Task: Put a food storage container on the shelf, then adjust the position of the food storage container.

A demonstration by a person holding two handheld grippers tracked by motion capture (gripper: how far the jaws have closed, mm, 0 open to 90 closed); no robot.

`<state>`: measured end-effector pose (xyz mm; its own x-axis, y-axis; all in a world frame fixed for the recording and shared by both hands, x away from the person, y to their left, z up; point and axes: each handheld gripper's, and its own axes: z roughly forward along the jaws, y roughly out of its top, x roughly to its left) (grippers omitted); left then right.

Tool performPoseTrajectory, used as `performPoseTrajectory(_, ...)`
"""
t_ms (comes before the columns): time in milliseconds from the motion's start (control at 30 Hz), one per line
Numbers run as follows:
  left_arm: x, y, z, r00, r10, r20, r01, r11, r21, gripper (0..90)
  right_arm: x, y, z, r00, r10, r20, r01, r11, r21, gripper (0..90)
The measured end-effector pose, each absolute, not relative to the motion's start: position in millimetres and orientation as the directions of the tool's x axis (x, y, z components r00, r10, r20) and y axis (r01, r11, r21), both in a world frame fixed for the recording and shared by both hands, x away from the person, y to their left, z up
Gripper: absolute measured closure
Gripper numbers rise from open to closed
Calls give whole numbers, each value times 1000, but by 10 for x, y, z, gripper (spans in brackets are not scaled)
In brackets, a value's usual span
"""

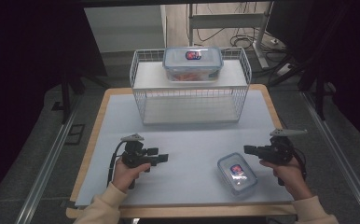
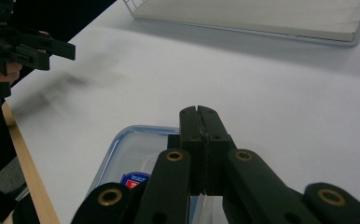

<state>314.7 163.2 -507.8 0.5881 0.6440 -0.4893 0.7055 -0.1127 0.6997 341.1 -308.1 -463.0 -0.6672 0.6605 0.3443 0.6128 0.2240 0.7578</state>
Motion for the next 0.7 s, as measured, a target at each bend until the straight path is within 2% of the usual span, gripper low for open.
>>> performPoseTrajectory(700,3131,1638,-5124,589,647,-485,709,-126,694,305,3037,-3405,-4814,-626,704,335,645,226,730,894)
